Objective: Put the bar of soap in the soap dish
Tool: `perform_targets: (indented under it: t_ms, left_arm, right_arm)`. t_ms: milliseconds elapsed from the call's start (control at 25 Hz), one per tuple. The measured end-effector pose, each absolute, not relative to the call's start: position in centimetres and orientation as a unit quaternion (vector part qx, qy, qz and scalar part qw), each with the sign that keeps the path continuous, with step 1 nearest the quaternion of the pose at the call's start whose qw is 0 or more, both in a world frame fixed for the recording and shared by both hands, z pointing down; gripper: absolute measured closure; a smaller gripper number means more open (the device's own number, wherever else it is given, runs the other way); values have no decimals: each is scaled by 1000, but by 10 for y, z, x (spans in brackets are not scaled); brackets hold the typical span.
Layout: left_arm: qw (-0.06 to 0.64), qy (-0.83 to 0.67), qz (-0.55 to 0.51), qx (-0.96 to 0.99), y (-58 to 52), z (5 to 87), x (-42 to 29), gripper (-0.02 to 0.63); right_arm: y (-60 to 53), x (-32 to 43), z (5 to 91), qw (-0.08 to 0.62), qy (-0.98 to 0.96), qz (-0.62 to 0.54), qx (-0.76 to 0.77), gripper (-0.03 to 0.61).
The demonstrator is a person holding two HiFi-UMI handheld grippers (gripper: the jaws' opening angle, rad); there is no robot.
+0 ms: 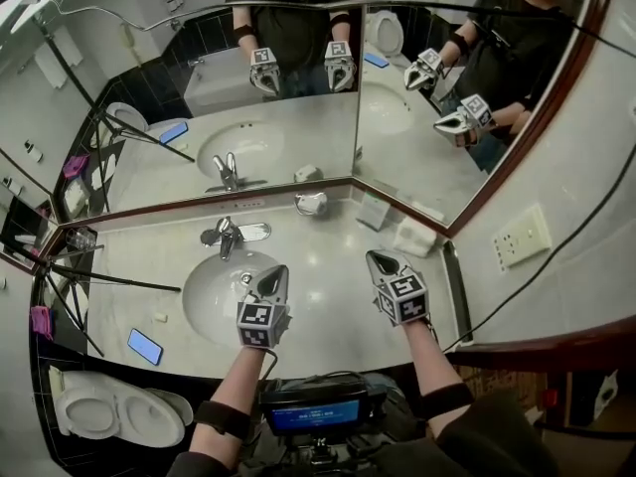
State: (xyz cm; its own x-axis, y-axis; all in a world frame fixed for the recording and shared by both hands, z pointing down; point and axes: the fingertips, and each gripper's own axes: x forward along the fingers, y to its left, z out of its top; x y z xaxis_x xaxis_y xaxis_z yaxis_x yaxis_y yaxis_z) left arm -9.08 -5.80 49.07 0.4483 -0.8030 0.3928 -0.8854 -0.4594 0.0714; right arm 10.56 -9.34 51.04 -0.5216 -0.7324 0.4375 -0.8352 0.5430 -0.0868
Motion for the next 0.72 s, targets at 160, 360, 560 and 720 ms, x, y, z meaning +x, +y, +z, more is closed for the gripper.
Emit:
perform_targets:
  t_ms: [160, 360, 560, 720]
  left_arm:
    - [124, -501, 157, 842, -58, 490, -91, 615]
    - [133, -514, 153, 834, -62, 496, -97, 612]
    - [144, -512, 159, 832, -77, 503, -96, 542]
    - [153, -493, 173, 839, -100, 517, -81, 435]
  right_arm:
    - [-94, 111, 511, 175, -858, 147, 459, 560]
    - [-96, 111, 515, 178, -858, 154, 457, 559]
    - [-107, 105, 518, 188, -858, 153, 453, 560]
    - [-124, 102, 523, 204, -857, 145, 451, 558]
